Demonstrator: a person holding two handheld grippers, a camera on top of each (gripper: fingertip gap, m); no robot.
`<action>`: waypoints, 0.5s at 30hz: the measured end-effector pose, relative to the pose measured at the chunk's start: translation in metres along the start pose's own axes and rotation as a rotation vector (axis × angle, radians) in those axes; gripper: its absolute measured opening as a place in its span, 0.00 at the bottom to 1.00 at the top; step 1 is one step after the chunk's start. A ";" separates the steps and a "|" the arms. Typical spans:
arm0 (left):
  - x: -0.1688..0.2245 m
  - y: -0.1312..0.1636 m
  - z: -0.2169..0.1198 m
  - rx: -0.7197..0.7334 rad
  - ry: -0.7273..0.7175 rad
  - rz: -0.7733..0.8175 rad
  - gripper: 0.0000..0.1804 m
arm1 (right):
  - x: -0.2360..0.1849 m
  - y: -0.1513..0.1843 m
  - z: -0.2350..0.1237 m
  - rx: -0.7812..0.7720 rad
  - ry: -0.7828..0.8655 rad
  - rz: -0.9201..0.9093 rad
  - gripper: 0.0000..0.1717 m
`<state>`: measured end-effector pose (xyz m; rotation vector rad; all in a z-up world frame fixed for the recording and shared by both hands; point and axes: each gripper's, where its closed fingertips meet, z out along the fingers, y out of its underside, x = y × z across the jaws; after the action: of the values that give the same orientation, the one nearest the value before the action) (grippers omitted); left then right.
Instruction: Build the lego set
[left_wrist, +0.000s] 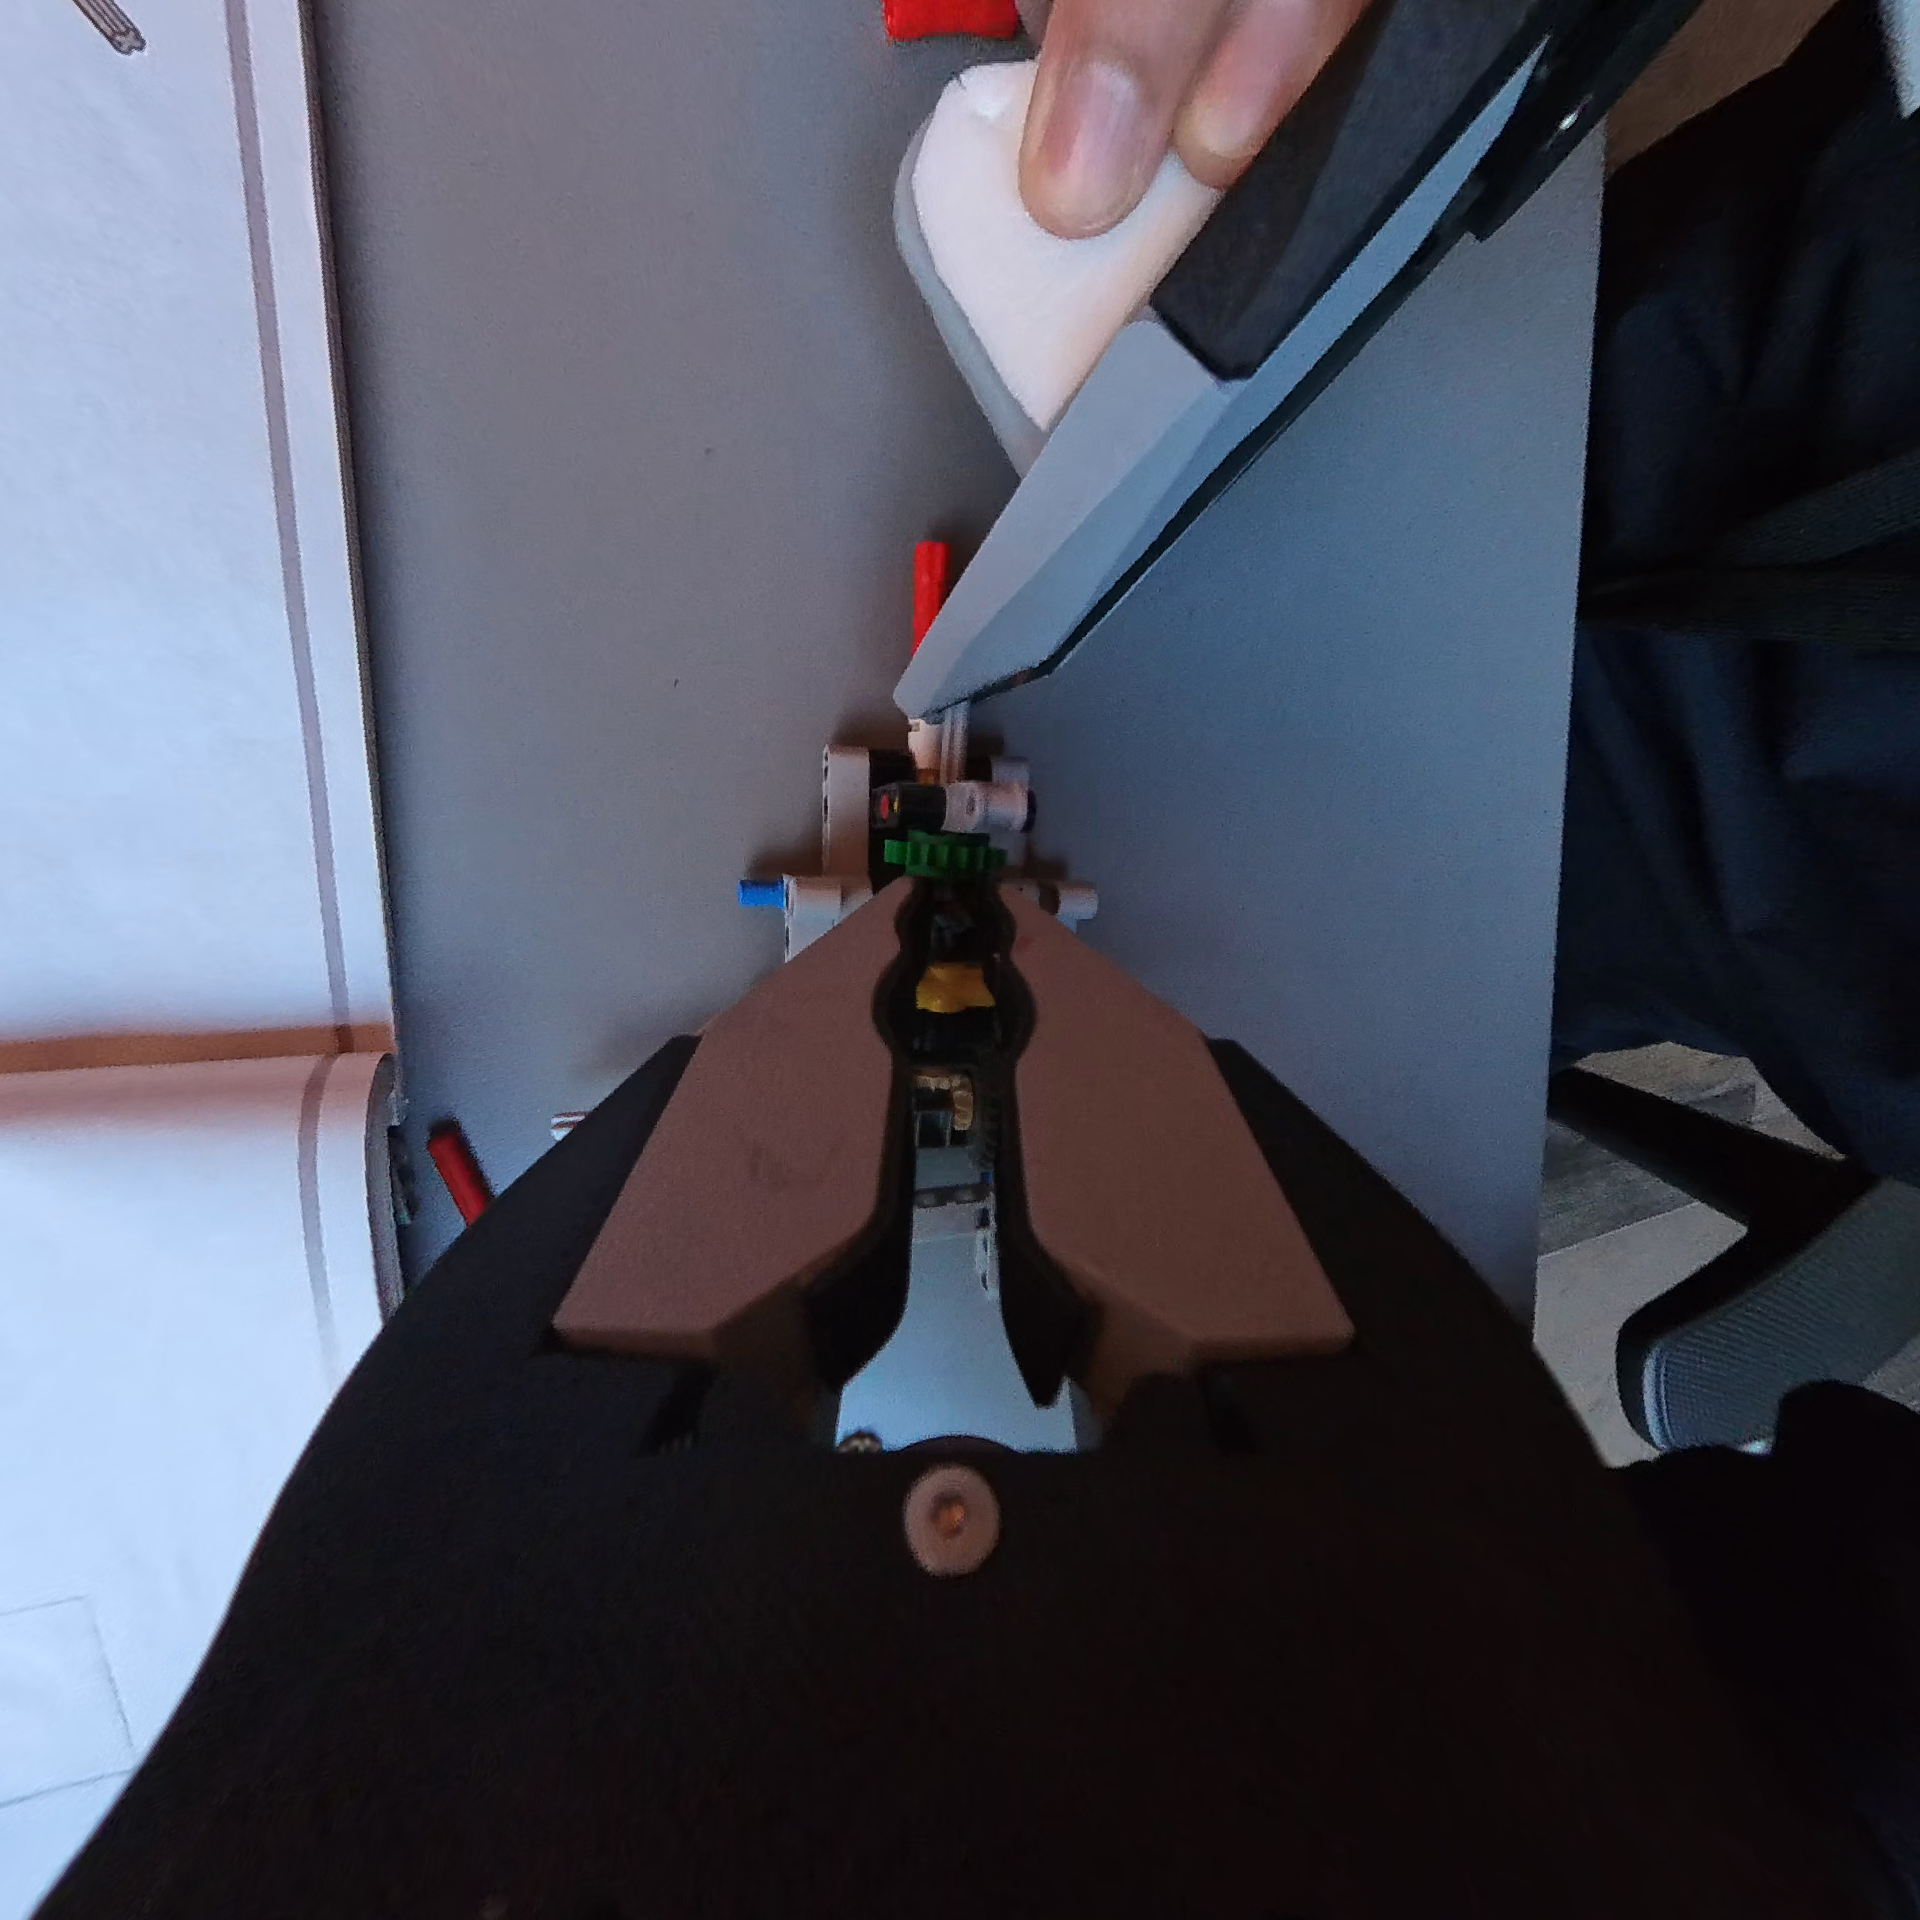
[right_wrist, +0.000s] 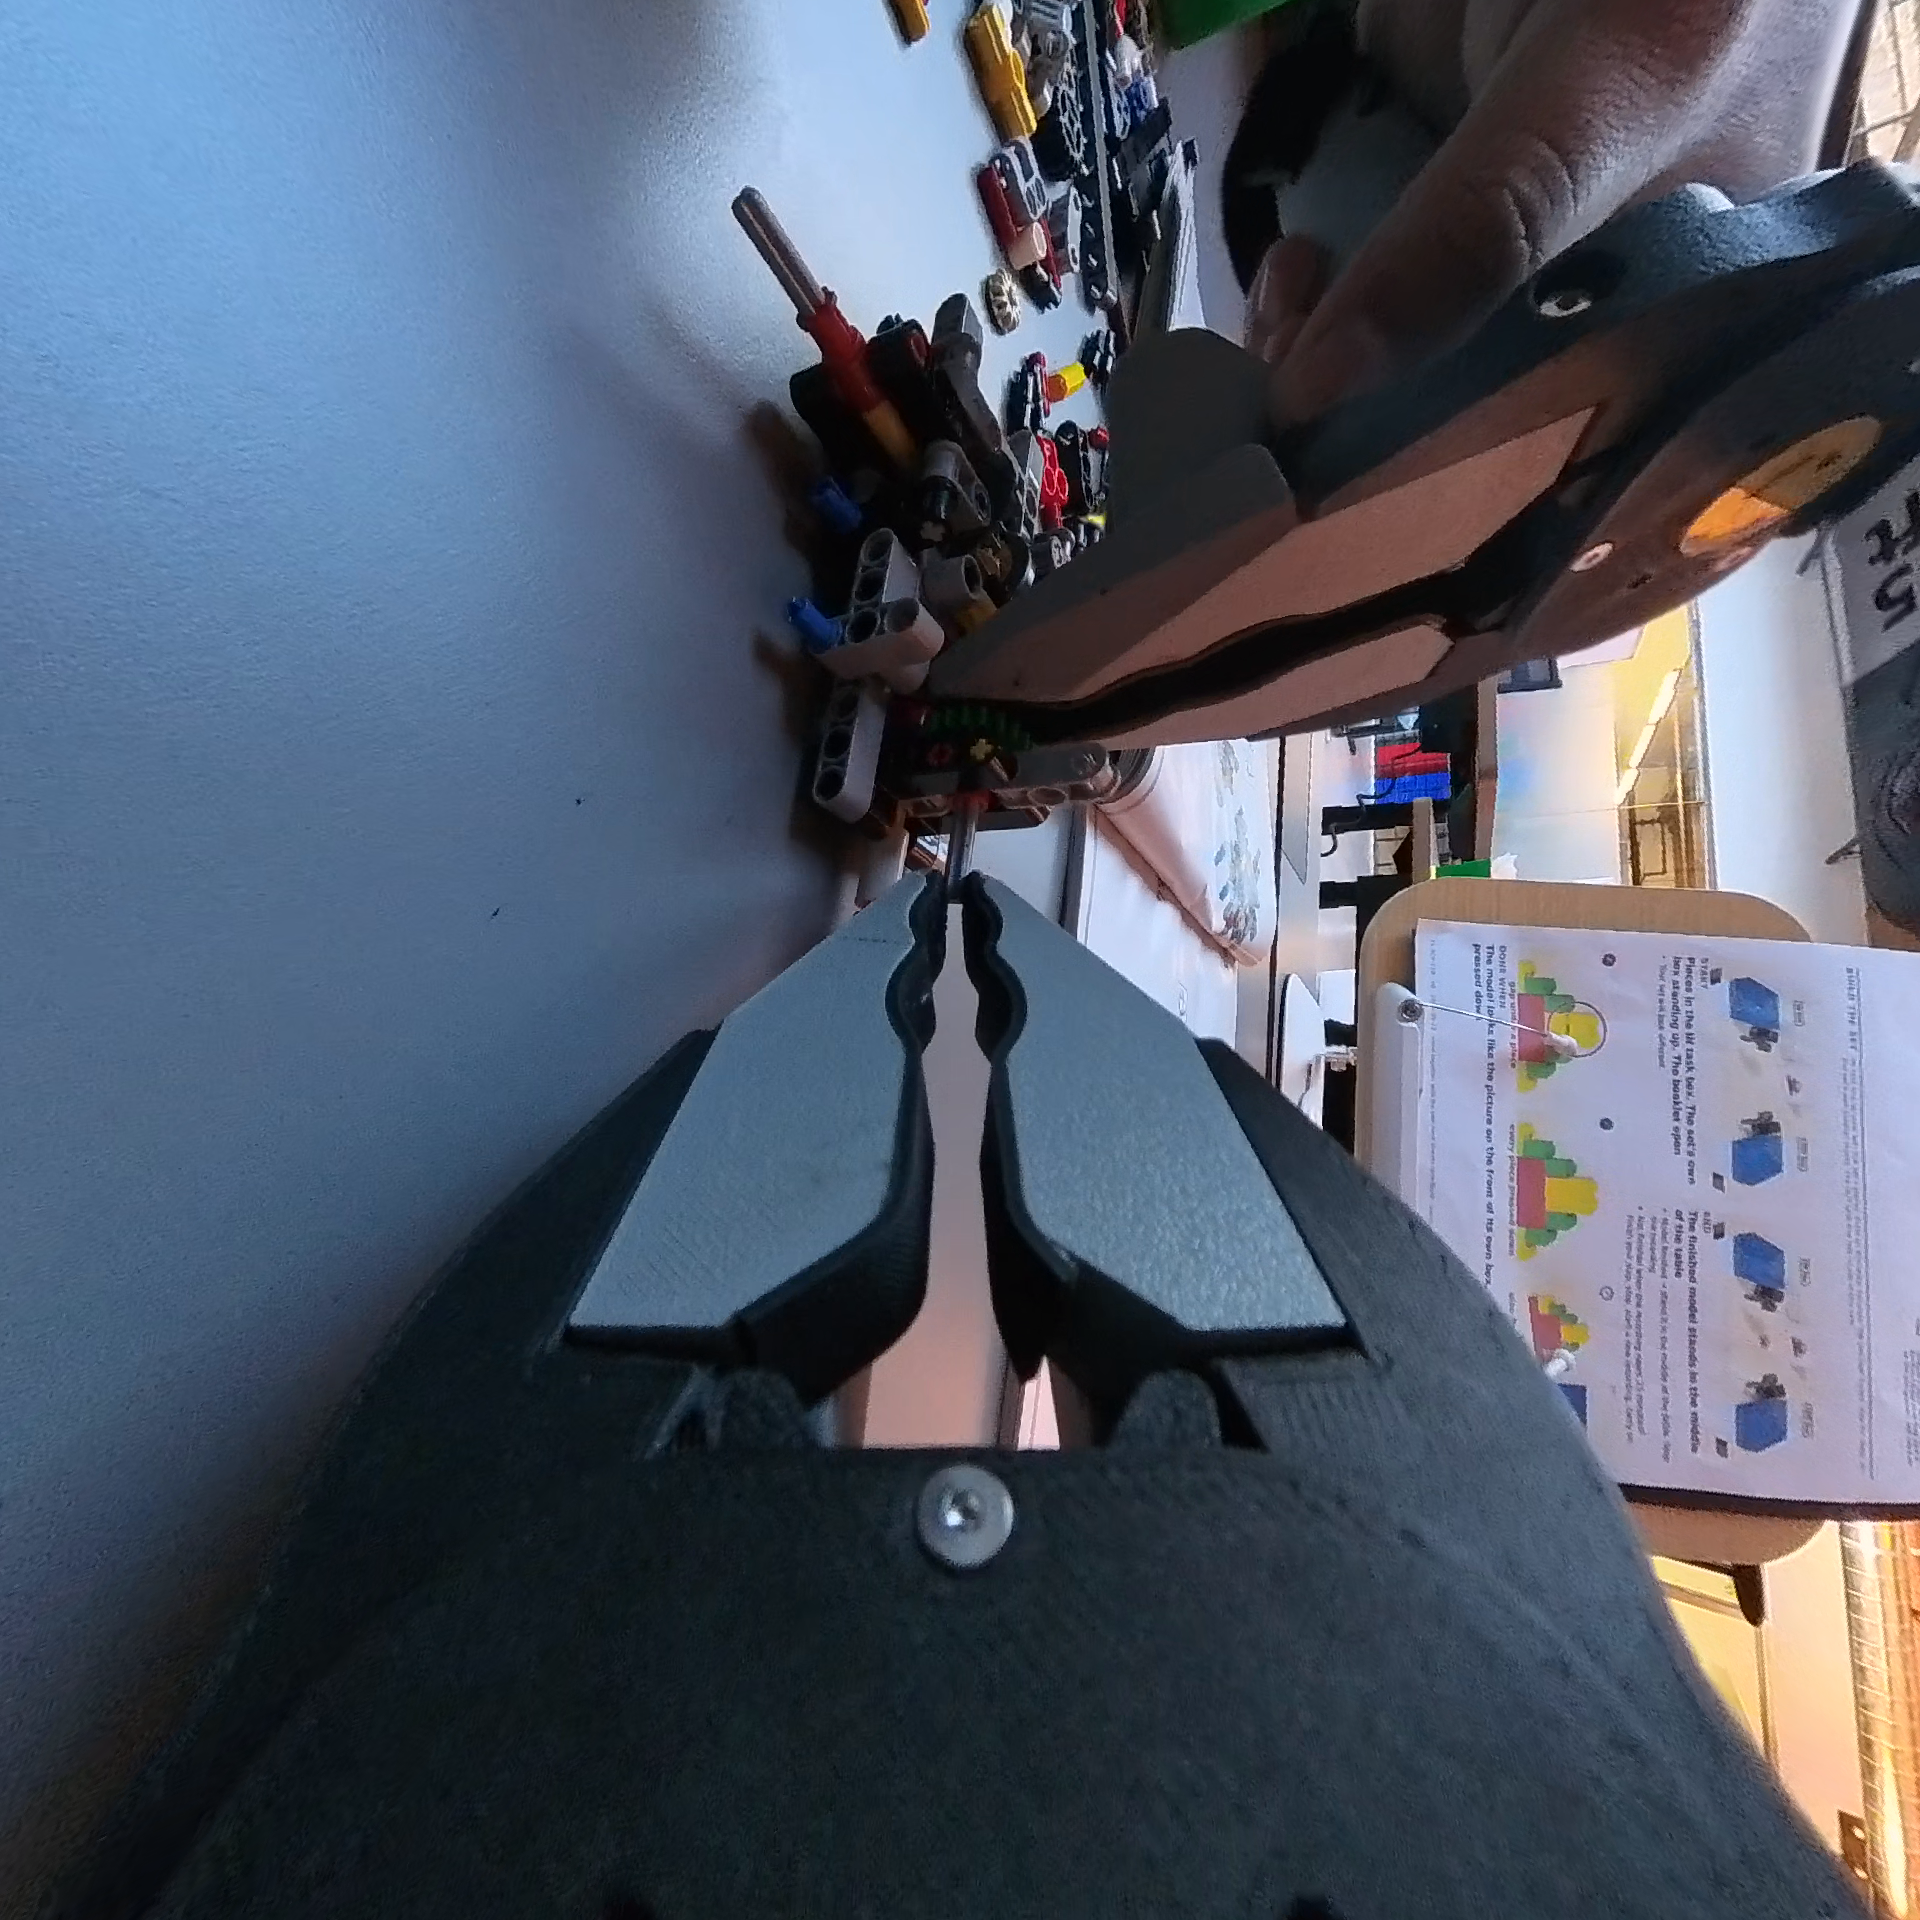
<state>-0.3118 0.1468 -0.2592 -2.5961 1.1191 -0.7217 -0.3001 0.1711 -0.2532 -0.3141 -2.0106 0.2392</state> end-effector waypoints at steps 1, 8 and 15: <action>0.000 0.001 0.000 -0.010 -0.002 0.006 0.02 | 0.000 -0.001 0.000 0.002 -0.001 -0.004 0.00; 0.000 0.003 -0.001 -0.096 -0.009 0.039 0.02 | -0.002 -0.006 0.001 0.020 -0.016 -0.011 0.00; -0.001 0.004 -0.001 -0.147 -0.022 0.060 0.02 | -0.003 -0.008 0.001 0.023 -0.029 0.000 0.00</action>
<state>-0.3150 0.1450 -0.2602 -2.6698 1.2830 -0.6178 -0.3007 0.1621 -0.2537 -0.2973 -2.0353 0.2685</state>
